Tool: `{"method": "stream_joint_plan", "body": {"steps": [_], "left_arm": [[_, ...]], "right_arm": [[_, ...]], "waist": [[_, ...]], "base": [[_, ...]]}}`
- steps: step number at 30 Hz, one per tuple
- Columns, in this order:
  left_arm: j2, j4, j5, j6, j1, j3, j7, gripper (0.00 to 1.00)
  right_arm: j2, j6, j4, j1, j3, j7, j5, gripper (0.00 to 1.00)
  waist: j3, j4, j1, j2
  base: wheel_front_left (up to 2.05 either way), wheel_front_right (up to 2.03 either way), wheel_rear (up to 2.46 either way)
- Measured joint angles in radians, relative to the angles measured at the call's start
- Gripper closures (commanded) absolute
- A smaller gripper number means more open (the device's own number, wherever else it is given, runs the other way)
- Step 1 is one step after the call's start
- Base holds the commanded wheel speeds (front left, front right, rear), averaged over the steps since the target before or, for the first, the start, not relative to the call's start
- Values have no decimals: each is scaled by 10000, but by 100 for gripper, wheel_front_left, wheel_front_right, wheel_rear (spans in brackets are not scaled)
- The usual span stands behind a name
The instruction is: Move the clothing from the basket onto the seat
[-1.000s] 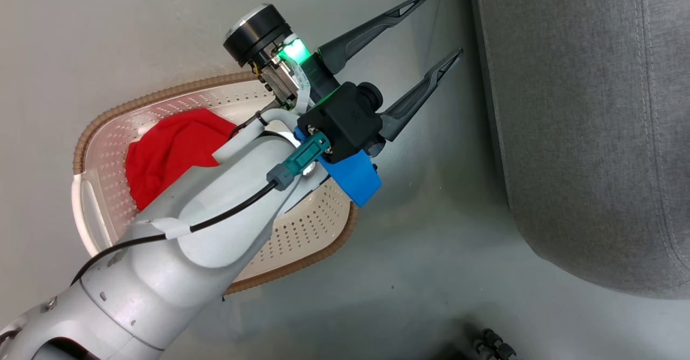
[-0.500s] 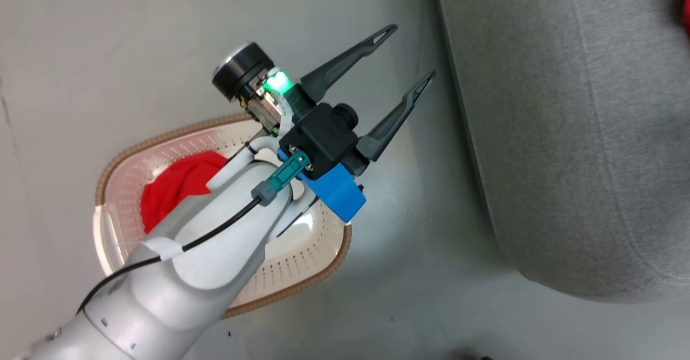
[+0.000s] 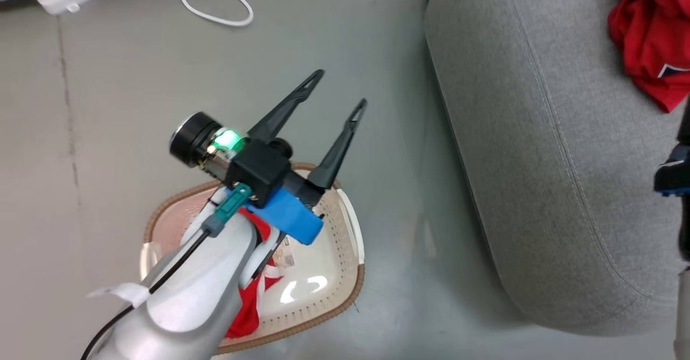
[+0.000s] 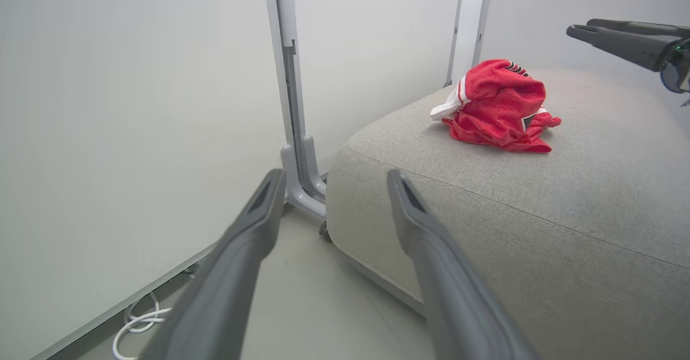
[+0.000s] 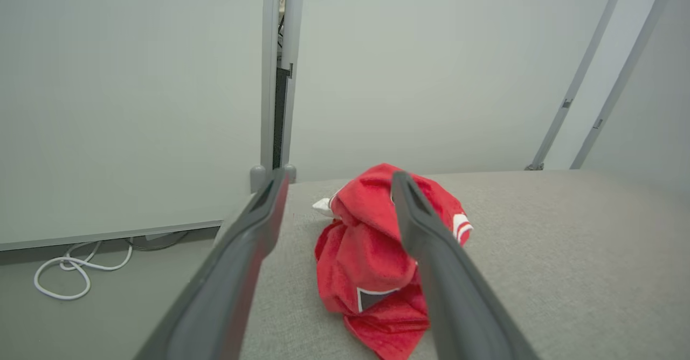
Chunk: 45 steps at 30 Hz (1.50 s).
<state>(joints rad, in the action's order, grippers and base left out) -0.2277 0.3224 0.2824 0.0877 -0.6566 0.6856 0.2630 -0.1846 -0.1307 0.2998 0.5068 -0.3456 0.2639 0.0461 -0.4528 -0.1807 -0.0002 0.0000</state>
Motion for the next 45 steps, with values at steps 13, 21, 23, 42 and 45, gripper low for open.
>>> {"method": "stream_joint_plan", "body": {"steps": [13, 21, 23, 42, 45], "left_arm": [[221, -523, -232, -205, 1650, -2362, 0, 0], [412, -665, -527, -180, 2795, -3662, 0, 0], [462, -706, -575, -178, 3054, -3981, 0, 0], [1112, -1057, -1214, -88, 5054, -5981, 0, 0], [1152, -1057, -1287, -73, 5294, -6132, 0, 0]], "right_arm": [[426, 0, -1344, -945, 1787, 2, 441, 0], [640, 0, -1409, -1546, 2197, 0, 539, 0], [734, 2, -1413, -1718, 2268, 0, 602, 0], [1269, 0, -1590, -3490, 2717, 0, 546, 0], [1292, 2, -1595, -3774, 2648, 0, 575, 0]], "waist": [[1384, 1082, 0, 0], [2204, 1799, 0, 0], [2398, 1940, 1, 0], [3790, 2485, 1, 0], [3943, 2496, 1, 0]], "base": [[0, 0, 0], [0, 0, 0], [0, 0, 0], [0, 0, 0], [0, 0, 0]]}}
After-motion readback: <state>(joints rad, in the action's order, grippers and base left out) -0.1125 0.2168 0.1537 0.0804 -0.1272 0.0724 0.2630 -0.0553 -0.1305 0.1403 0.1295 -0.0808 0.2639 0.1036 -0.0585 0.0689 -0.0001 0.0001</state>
